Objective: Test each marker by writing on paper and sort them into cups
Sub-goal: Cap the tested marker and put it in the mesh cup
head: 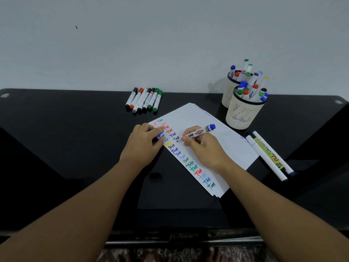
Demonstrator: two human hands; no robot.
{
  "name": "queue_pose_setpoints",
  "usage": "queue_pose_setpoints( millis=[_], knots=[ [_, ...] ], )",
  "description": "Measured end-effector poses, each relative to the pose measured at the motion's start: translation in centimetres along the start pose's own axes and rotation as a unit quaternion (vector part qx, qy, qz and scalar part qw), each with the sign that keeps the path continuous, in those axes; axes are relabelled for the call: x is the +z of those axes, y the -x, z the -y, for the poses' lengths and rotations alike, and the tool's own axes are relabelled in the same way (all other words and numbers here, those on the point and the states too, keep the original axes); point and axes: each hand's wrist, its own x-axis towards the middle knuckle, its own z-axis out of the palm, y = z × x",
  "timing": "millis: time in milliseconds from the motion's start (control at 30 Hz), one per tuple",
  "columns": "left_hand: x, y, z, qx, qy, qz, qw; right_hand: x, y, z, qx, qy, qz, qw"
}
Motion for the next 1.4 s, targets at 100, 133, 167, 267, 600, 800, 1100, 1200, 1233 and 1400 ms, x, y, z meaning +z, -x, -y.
queue_pose_setpoints(
  millis=[100,133,167,267,600,800,1100,1200,1233,1400],
  knots=[
    [0.04,-0.04,0.07,0.002,0.001,-0.001,1.000,0.04,0.02,0.04,0.003,0.011,0.004,1.000],
    [0.05,-0.04,0.10,0.002,0.002,-0.001,1.000,0.03,0.04,0.03,0.002,0.013,0.005,1.000],
    [0.05,-0.06,0.13,0.001,0.004,-0.001,1.000,0.03,0.05,0.03,0.001,0.015,0.005,1.000],
    [0.02,-0.12,0.19,0.001,0.004,-0.002,1.000,-0.01,0.15,0.09,-0.004,0.023,0.002,1.000],
    [-0.07,-0.08,0.10,-0.005,0.007,0.004,1.000,-0.27,0.56,0.47,0.014,0.036,-0.001,0.999],
    [-0.02,-0.10,0.11,-0.003,0.010,0.005,1.000,-0.28,0.52,0.50,0.019,0.029,-0.007,0.999],
    [0.06,-0.18,0.18,-0.003,0.010,0.001,1.000,-0.24,0.46,0.43,0.029,0.035,-0.013,0.999],
    [0.14,-0.13,0.21,0.000,0.017,-0.008,1.000,-0.28,0.38,0.31,0.025,0.037,-0.030,0.999],
    [0.15,-0.13,0.24,0.001,0.017,-0.009,1.000,-0.26,0.34,0.30,0.022,0.038,-0.033,0.999],
    [0.11,-0.14,0.25,0.001,0.015,-0.008,1.000,-0.22,0.27,0.19,0.026,0.046,-0.024,0.998]
  ],
)
